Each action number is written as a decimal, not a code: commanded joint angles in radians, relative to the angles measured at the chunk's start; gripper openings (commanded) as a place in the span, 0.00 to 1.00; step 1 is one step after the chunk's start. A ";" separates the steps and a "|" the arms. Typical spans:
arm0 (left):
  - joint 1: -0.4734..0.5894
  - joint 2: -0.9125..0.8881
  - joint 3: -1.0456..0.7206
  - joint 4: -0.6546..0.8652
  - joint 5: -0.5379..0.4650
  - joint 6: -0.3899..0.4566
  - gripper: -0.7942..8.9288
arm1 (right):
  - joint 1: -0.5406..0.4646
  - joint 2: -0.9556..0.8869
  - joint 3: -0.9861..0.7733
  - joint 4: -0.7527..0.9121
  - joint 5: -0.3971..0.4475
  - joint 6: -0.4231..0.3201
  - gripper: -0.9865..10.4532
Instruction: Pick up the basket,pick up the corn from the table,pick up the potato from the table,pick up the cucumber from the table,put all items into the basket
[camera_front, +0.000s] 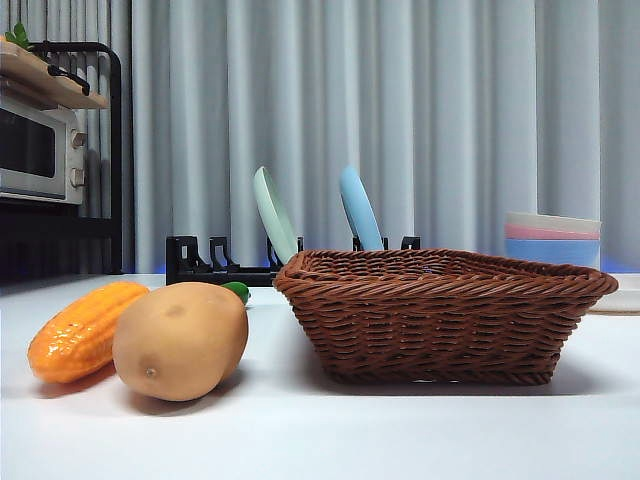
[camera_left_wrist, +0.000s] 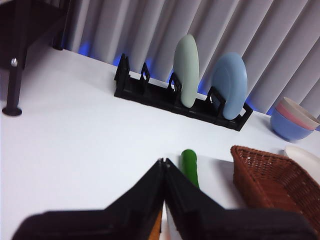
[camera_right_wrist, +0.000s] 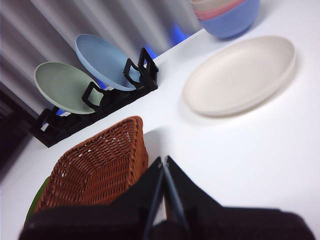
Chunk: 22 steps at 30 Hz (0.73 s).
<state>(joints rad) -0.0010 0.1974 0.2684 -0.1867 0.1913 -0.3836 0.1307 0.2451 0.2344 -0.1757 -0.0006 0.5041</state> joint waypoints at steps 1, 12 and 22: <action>0.002 0.105 0.090 -0.008 0.002 0.060 0.08 | 0.001 0.093 0.081 0.011 -0.001 -0.069 0.07; 0.002 0.507 0.468 -0.174 0.188 0.160 0.08 | 0.000 0.475 0.426 -0.017 -0.108 -0.205 0.07; 0.002 0.726 0.643 -0.344 0.285 0.264 0.09 | 0.000 0.790 0.672 -0.237 -0.357 -0.357 0.11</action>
<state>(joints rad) -0.0010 0.9169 0.9112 -0.5274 0.4679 -0.1482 0.1307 1.0222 0.9016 -0.4080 -0.3511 0.1818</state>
